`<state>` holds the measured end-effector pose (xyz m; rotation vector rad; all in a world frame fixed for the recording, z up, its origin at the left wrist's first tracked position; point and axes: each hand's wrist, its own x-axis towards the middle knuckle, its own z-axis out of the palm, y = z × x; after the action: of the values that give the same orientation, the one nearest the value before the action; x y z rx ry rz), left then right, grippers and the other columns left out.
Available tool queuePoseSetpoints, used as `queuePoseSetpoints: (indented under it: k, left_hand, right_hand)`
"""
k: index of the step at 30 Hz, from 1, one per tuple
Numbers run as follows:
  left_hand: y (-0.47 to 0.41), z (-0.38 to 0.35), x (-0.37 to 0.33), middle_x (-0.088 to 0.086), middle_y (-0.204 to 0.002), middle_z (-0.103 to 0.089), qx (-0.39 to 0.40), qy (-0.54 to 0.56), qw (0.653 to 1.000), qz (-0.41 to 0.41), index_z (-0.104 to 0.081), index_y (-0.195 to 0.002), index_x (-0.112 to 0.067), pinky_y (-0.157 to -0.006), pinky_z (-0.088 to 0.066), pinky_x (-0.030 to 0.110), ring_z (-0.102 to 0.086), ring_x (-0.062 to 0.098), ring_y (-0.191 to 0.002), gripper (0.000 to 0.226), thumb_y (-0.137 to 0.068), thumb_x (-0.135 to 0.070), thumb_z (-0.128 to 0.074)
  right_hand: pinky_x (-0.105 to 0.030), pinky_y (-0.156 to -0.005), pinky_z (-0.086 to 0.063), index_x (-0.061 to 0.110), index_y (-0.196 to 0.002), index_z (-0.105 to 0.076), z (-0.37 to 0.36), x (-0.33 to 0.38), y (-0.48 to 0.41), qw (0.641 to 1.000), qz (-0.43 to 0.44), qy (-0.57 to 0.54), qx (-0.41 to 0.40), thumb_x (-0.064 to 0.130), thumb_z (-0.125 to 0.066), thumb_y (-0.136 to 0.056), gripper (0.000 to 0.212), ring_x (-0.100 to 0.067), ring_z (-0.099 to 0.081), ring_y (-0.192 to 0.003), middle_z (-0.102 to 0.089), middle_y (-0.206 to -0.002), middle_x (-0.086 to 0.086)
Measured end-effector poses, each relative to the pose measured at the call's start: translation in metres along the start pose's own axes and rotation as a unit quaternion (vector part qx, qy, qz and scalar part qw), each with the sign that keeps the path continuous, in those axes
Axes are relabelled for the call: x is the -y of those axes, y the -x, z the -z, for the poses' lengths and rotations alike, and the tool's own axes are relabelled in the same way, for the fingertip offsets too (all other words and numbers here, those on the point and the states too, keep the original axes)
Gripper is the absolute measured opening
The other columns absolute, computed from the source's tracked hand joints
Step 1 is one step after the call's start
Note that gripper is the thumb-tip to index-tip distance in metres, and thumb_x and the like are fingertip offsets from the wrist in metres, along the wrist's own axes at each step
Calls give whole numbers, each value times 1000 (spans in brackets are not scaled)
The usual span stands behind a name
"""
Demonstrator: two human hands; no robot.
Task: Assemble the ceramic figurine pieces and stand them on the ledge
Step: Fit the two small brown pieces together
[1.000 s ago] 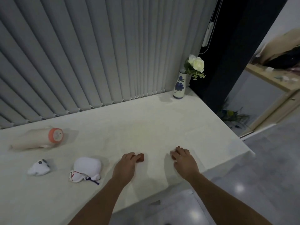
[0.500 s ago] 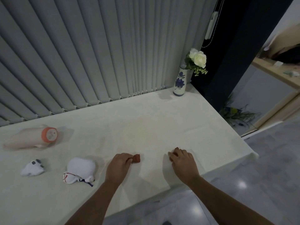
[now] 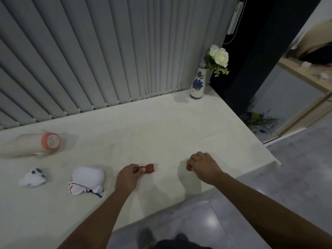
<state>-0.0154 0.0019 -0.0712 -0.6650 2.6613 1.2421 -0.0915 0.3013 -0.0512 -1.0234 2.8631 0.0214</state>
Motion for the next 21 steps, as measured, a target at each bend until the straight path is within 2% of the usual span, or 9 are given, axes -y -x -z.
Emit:
queuePoseSetpoints:
  k: [3,5,9,12,15,21]
  left_hand:
    - [1,2,1,3,-94,-72,10,8,1000,-17,-71,-94,-17,-75,-42,31,-64,23,-90,30,-83,-44,-65]
    - [1,5,-1,2,-91,-71,13,3,999,-30,-70,-92,-17,-72,-41,30,-64,21,-86,28,-83,-43,-66]
    - [-2,11,-4,-4,-84,-69,28,-1,998,-62,-69,-89,-21,-71,-44,31,-63,17,-82,30,-79,-49,-67]
    - [-6,15,-6,-4,-85,-72,42,21,997,-53,-69,-87,-23,-71,-47,29,-65,15,-83,23,-78,-43,-72]
    - [-10,18,-7,-3,-86,-73,56,35,996,-59,-69,-88,-22,-71,-48,27,-66,15,-85,21,-76,-38,-75]
    - [-22,18,-24,2,-97,-68,70,34,992,-104,-65,-105,-14,-81,-46,29,-63,19,-91,31,-78,-25,-75]
  right_hand:
    - [-38,-88,-41,22,-94,-62,8,-3,-1,999,15,14,39,10,-53,-85,17,-28,-54,-101,-63,-110,-2]
    - [-38,-91,-40,21,-95,-59,10,-3,-1,999,19,18,45,9,-49,-86,18,-28,-53,-105,-61,-117,-2]
    - [-34,-81,-35,20,-95,-54,16,1,0,998,10,21,63,9,-44,-88,16,-27,-53,-94,-64,-96,-3]
    - [-32,-71,-29,19,-95,-51,21,4,1,997,2,3,72,11,-44,-90,12,-26,-52,-89,-60,-87,0]
    - [-33,-68,-30,20,-95,-52,20,5,2,997,-3,6,77,10,-44,-88,14,-25,-52,-87,-63,-93,-4]
    - [-35,-69,-34,18,-98,-55,16,13,4,997,-33,-10,65,14,-48,-89,12,-27,-51,-93,-60,-100,-5]
